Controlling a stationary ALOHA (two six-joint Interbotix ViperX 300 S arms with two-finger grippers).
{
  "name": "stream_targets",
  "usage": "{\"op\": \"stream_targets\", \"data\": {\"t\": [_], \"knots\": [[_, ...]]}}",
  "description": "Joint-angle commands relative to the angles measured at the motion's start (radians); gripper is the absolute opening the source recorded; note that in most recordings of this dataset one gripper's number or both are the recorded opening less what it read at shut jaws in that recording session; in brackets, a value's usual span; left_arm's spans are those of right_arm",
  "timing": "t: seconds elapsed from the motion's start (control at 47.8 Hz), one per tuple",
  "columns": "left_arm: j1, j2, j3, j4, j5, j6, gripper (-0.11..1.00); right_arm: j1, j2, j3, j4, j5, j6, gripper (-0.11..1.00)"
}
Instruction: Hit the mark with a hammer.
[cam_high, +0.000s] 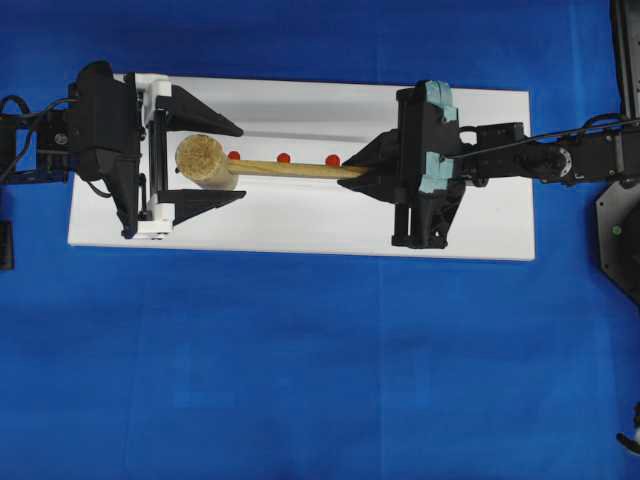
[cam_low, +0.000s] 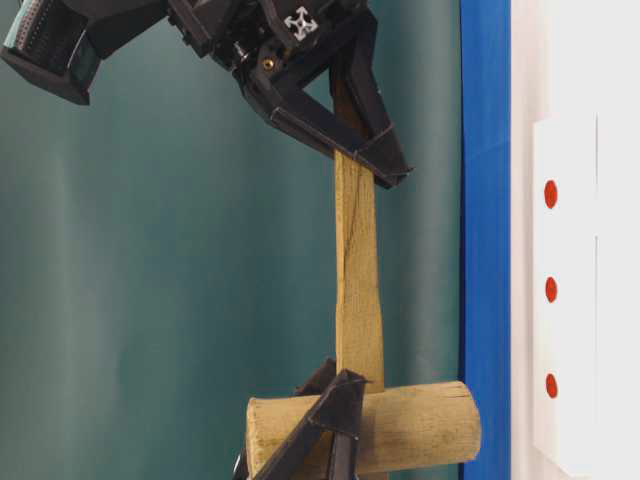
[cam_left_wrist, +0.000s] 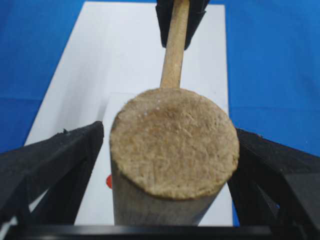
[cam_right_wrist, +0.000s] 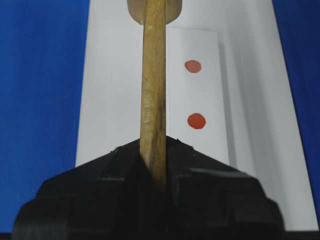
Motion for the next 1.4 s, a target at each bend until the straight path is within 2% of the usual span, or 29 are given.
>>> {"op": "stream_targets", "data": {"t": [0.0,0.063,0.126,0.272,0.775,0.88,1.089,1.131,1.382], "knots": [[0.003,-0.006,-0.021,0.0,-0.006,-0.002,0.93,0.0,-0.014,-0.032,-0.002,-0.003,-0.002,0.02],[0.003,-0.006,-0.023,0.0,-0.005,-0.002,0.92,0.0,-0.014,-0.034,-0.002,-0.003,0.0,0.02],[0.003,-0.006,-0.021,0.0,-0.003,-0.002,0.84,0.0,-0.014,-0.035,-0.002,-0.002,0.0,0.02],[0.003,-0.008,-0.018,0.002,-0.003,0.015,0.44,0.0,-0.014,-0.035,-0.002,0.0,0.0,0.02],[0.003,-0.009,-0.018,0.002,-0.003,0.012,0.45,0.0,-0.014,-0.034,0.0,0.0,0.011,0.03],[0.003,-0.009,-0.017,0.002,-0.003,0.009,0.45,0.0,-0.014,-0.032,0.003,-0.005,0.015,0.23],[0.003,-0.012,-0.017,0.002,0.012,0.005,0.45,0.003,-0.014,-0.032,0.011,-0.037,0.012,0.86],[0.003,-0.011,-0.017,0.002,0.014,0.003,0.45,0.005,-0.014,-0.032,0.012,-0.044,0.012,0.93],[0.003,-0.018,-0.025,0.0,0.043,-0.032,0.45,0.008,-0.014,-0.035,0.006,-0.063,0.002,0.93]]}}
